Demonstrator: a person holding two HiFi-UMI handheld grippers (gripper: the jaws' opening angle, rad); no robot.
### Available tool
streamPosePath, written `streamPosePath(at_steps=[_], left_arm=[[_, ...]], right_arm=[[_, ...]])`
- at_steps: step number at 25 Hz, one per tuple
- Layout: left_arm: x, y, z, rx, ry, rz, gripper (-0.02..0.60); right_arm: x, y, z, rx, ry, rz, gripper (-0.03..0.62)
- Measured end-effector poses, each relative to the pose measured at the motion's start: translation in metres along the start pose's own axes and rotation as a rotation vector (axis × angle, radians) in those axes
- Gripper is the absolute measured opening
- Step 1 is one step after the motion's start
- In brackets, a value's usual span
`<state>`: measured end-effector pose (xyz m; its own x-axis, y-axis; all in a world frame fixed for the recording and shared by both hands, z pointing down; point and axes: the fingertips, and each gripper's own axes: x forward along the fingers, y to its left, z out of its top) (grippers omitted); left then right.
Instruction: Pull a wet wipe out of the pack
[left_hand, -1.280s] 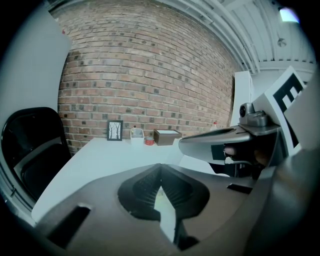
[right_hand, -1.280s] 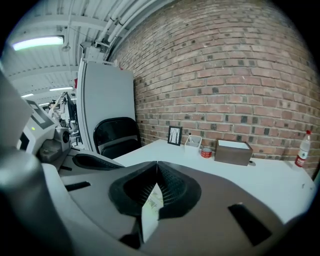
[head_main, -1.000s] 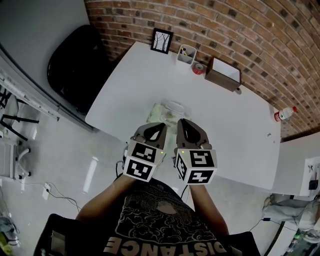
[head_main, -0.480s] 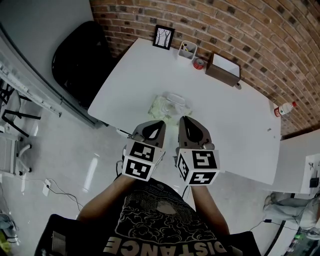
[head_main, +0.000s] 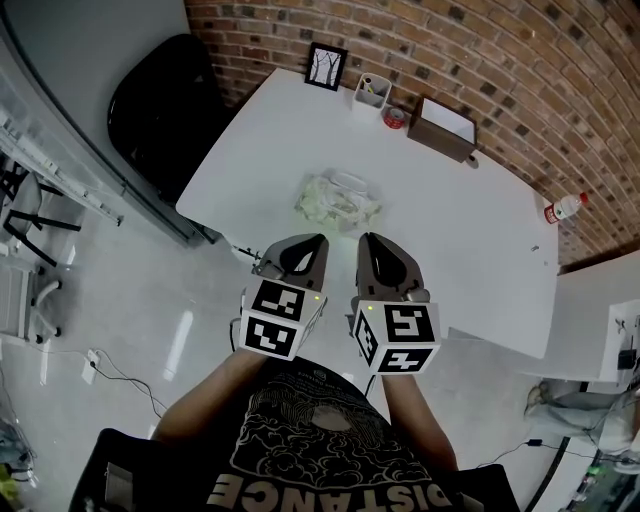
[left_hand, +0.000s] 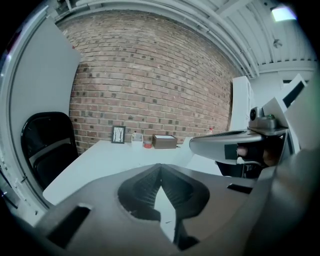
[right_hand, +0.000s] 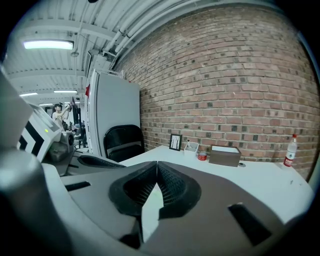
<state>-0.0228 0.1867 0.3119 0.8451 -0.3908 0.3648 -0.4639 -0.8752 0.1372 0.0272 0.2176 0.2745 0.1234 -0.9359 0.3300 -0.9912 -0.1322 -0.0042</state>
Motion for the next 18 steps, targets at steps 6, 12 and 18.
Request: streamPosePath(at_steps=[6,12,18], left_arm=[[-0.011,-0.014,-0.001,-0.001,-0.01,-0.003,0.012],[-0.021,-0.027,-0.005,0.014,-0.018,-0.009,0.011],[-0.026,-0.033,-0.007,0.007,-0.027,-0.012,0.011]], right_arm=[[-0.017,0.007,-0.009,-0.001,0.006,0.007,0.017],[-0.032,0.015,-0.015,0.006,0.003,0.022,0.017],[-0.039,0.022,-0.021,0.009,0.012,0.04,0.017]])
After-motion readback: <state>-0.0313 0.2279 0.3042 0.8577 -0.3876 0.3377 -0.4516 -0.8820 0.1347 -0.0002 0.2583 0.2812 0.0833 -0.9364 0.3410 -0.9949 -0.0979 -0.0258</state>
